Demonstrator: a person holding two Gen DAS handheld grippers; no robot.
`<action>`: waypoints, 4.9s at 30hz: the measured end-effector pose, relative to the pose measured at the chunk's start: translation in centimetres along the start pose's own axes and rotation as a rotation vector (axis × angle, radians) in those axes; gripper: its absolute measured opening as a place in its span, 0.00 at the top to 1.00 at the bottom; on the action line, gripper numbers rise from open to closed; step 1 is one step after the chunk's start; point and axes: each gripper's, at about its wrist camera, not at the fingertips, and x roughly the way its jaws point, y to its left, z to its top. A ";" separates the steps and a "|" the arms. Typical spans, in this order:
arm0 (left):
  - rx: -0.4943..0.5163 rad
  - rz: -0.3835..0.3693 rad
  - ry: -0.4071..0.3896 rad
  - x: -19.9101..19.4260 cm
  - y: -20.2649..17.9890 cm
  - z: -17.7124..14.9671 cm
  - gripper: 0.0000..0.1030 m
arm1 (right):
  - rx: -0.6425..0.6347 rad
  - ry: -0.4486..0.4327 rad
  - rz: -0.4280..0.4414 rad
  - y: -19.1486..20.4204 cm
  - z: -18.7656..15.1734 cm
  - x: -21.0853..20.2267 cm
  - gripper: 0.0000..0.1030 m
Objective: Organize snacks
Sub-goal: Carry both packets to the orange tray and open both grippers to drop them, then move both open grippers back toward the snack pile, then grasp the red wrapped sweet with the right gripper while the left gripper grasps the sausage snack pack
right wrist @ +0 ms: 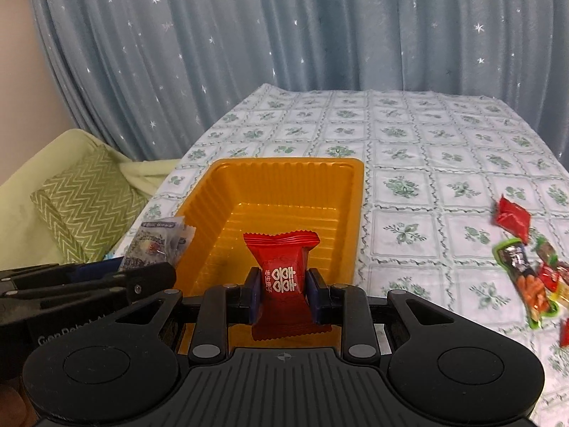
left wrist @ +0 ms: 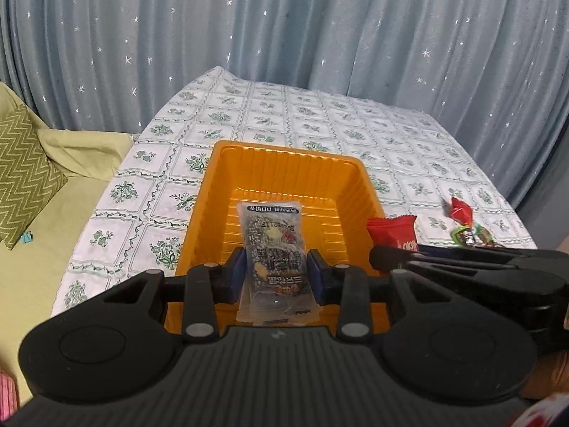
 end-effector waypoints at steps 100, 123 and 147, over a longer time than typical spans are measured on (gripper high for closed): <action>0.149 -0.245 0.007 -1.8 -20.9 -4.5 0.18 | 0.437 -0.163 -0.374 -20.7 -10.1 -17.5 0.34; 0.127 -0.247 0.057 6.7 -20.8 -3.0 0.18 | 0.512 -0.116 -0.382 -25.9 -8.7 -6.9 0.57; 0.098 -0.343 0.071 11.4 -24.7 -2.8 0.33 | 0.386 -0.152 -0.493 -25.6 -8.0 -7.9 0.78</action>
